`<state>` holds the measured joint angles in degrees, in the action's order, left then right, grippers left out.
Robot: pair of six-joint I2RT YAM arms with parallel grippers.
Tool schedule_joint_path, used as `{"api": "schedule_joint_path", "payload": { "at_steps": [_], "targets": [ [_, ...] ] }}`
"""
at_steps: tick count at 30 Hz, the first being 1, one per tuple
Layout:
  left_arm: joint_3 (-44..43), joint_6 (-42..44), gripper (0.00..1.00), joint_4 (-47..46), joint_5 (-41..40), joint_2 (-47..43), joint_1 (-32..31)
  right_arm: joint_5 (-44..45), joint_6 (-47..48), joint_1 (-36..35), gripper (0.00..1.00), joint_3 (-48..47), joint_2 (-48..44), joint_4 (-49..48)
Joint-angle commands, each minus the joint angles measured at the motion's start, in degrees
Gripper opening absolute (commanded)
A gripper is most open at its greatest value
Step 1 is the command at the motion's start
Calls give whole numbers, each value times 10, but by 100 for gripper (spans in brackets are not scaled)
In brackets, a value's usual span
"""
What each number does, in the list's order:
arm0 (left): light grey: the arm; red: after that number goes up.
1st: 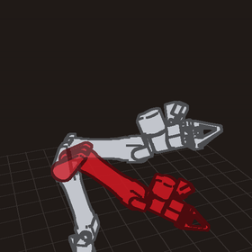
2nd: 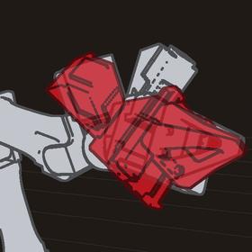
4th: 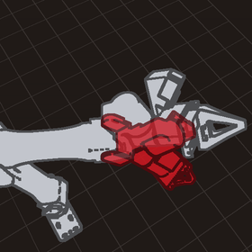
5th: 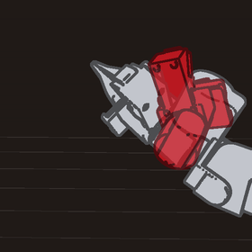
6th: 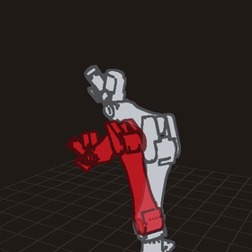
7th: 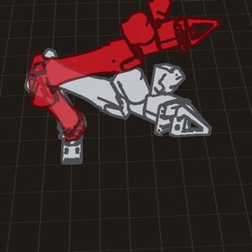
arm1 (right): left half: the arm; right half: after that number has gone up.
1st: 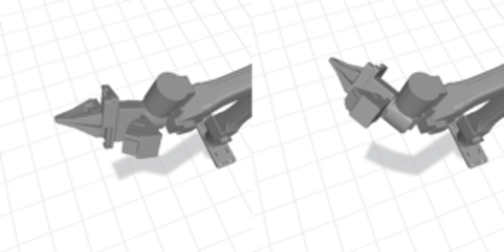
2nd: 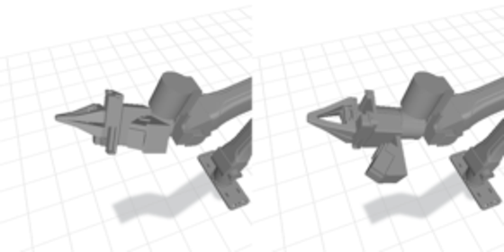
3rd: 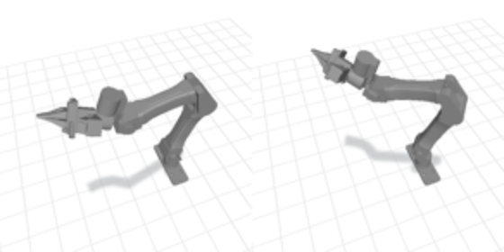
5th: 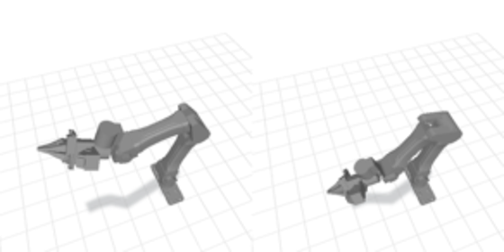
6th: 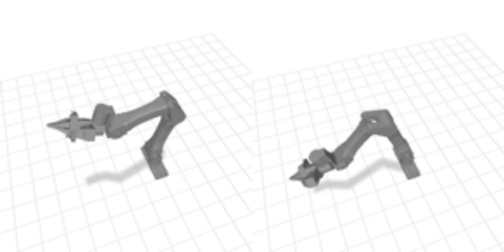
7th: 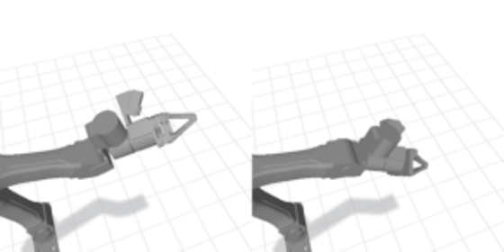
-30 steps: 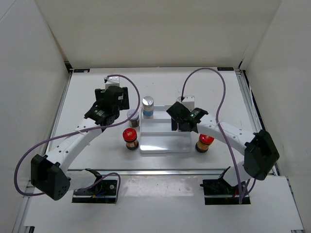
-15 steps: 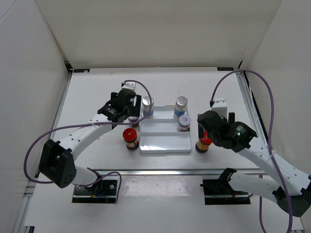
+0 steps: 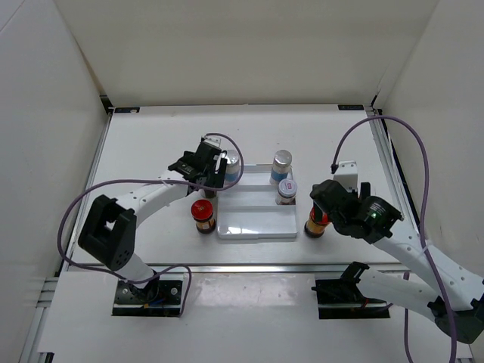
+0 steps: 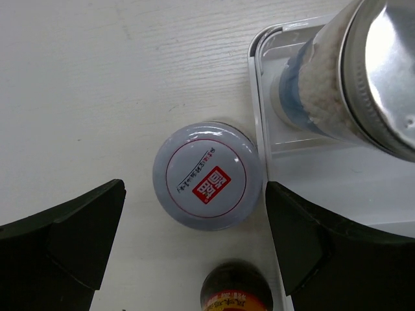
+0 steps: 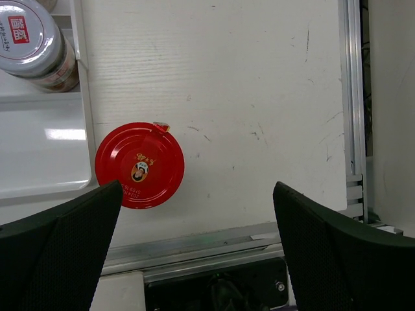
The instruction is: Organize the condiment bottles
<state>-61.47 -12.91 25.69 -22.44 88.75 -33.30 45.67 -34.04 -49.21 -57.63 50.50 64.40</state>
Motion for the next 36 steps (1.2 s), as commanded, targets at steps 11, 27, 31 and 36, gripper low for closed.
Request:
{"api": "schedule_joint_path", "payload": {
  "at_steps": [11,27,31,36],
  "targets": [
    [-22,3,93,-57,68,48,29,-5,-1,-2,100,-7,3,-18],
    [-119,-17,18,42,-96,-107,-32,-15,4,-2,100,-2,29,-24],
    [-111,-39,11,42,-56,-129,-68,-15,4,-2,100,-2,29,-24],
    [-98,-80,11,42,-56,-119,-125,-15,4,-2,100,-2,29,-24]
  ]
}}
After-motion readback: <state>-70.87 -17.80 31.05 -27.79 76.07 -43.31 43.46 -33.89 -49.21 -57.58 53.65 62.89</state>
